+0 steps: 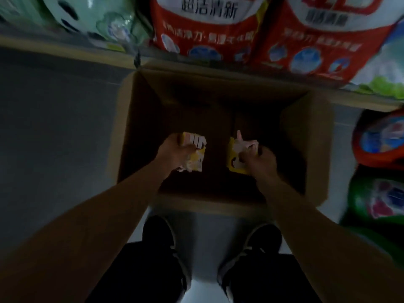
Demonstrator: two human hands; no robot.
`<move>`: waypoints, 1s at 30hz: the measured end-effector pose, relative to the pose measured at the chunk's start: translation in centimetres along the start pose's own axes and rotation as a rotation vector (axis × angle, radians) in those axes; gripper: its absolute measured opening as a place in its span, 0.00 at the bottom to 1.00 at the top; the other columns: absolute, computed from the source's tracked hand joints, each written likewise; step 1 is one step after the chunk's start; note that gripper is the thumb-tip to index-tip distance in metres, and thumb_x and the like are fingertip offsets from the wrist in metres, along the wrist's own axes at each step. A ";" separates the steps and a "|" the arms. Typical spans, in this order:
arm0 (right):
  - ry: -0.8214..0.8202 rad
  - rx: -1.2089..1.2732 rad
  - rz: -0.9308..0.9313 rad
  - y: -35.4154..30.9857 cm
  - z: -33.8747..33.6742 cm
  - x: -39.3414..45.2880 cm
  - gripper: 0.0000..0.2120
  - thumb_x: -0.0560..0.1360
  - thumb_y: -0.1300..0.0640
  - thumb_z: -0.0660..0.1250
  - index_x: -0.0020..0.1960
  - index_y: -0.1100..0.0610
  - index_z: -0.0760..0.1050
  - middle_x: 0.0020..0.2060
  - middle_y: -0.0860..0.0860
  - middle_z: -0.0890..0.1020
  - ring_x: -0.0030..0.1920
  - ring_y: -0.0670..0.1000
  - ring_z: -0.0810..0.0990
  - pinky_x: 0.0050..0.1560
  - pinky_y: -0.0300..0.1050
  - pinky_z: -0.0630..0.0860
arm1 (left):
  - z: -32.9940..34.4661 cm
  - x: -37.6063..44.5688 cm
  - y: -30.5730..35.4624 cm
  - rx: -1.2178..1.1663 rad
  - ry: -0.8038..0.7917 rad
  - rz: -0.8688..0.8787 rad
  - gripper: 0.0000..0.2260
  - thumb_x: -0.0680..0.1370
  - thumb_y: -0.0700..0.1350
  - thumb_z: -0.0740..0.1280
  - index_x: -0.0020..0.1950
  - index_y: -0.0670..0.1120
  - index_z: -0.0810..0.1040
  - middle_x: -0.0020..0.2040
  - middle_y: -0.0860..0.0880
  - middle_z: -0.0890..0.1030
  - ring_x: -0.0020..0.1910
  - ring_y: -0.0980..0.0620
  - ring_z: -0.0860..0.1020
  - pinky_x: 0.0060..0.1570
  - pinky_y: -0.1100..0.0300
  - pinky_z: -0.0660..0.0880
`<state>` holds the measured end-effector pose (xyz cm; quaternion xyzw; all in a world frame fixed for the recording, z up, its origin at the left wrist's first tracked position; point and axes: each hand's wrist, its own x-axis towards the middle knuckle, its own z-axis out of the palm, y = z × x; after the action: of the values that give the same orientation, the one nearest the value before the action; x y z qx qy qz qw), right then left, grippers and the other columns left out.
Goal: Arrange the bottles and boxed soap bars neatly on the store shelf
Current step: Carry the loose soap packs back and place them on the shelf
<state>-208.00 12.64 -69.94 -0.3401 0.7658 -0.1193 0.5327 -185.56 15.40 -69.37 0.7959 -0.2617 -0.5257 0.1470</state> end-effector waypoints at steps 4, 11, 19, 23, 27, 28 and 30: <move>-0.019 -0.100 -0.007 2.5 2.7 7.3 0.23 0.74 0.58 0.70 0.68 0.59 0.72 0.56 0.53 0.78 0.51 0.52 0.77 0.46 0.44 0.75 | 3.4 6.1 -3.3 -0.046 0.031 0.003 0.24 0.76 0.43 0.71 0.70 0.41 0.69 0.66 0.42 0.75 0.63 0.44 0.75 0.63 0.46 0.73; 0.071 -0.402 -0.041 3.7 3.0 10.1 0.31 0.76 0.52 0.69 0.74 0.60 0.62 0.70 0.60 0.70 0.67 0.62 0.72 0.59 0.47 0.72 | 4.6 8.0 -4.8 0.137 0.151 0.045 0.26 0.76 0.44 0.72 0.71 0.41 0.69 0.68 0.41 0.73 0.66 0.42 0.72 0.61 0.53 0.70; -0.073 -0.427 -0.057 -3.7 -1.9 -6.3 0.27 0.76 0.44 0.67 0.68 0.58 0.70 0.62 0.58 0.76 0.57 0.58 0.76 0.52 0.45 0.70 | -3.4 -7.4 2.0 0.164 0.006 -0.058 0.19 0.76 0.55 0.66 0.65 0.48 0.75 0.57 0.46 0.80 0.55 0.44 0.79 0.52 0.55 0.75; -0.182 -0.398 -0.017 -8.9 -6.4 -21.6 0.28 0.74 0.45 0.70 0.70 0.56 0.69 0.64 0.54 0.77 0.63 0.56 0.75 0.55 0.41 0.67 | -9.2 -21.8 6.2 -0.055 -0.117 -0.206 0.14 0.71 0.48 0.68 0.57 0.49 0.78 0.54 0.41 0.82 0.54 0.40 0.81 0.56 0.44 0.78; -0.236 -0.404 0.001 -14.0 -11.2 -36.1 0.24 0.75 0.45 0.69 0.67 0.55 0.72 0.61 0.54 0.78 0.60 0.55 0.77 0.55 0.43 0.69 | -15.5 -35.7 9.1 -0.033 -0.173 -0.203 0.05 0.74 0.46 0.68 0.48 0.53 0.81 0.51 0.44 0.84 0.50 0.42 0.82 0.55 0.45 0.79; -0.248 -0.410 -0.014 -15.0 -12.4 -39.2 0.23 0.75 0.45 0.69 0.65 0.54 0.72 0.60 0.53 0.79 0.59 0.54 0.77 0.54 0.43 0.69 | -17.1 -38.7 9.8 -0.037 -0.172 -0.188 0.03 0.75 0.46 0.68 0.44 0.54 0.81 0.49 0.45 0.84 0.48 0.43 0.83 0.54 0.45 0.79; -0.266 -0.412 -0.038 -16.9 -14.6 -44.3 0.21 0.74 0.44 0.68 0.63 0.53 0.74 0.57 0.51 0.80 0.57 0.53 0.78 0.53 0.44 0.69 | -20.0 -43.9 11.3 -0.059 -0.183 -0.153 0.05 0.75 0.46 0.68 0.39 0.53 0.79 0.45 0.43 0.84 0.41 0.45 0.82 0.51 0.45 0.81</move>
<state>-205.53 26.22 -22.23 -0.4688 0.6905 0.0752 0.5457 -183.86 30.36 -22.19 0.7577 -0.1968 -0.6132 0.1054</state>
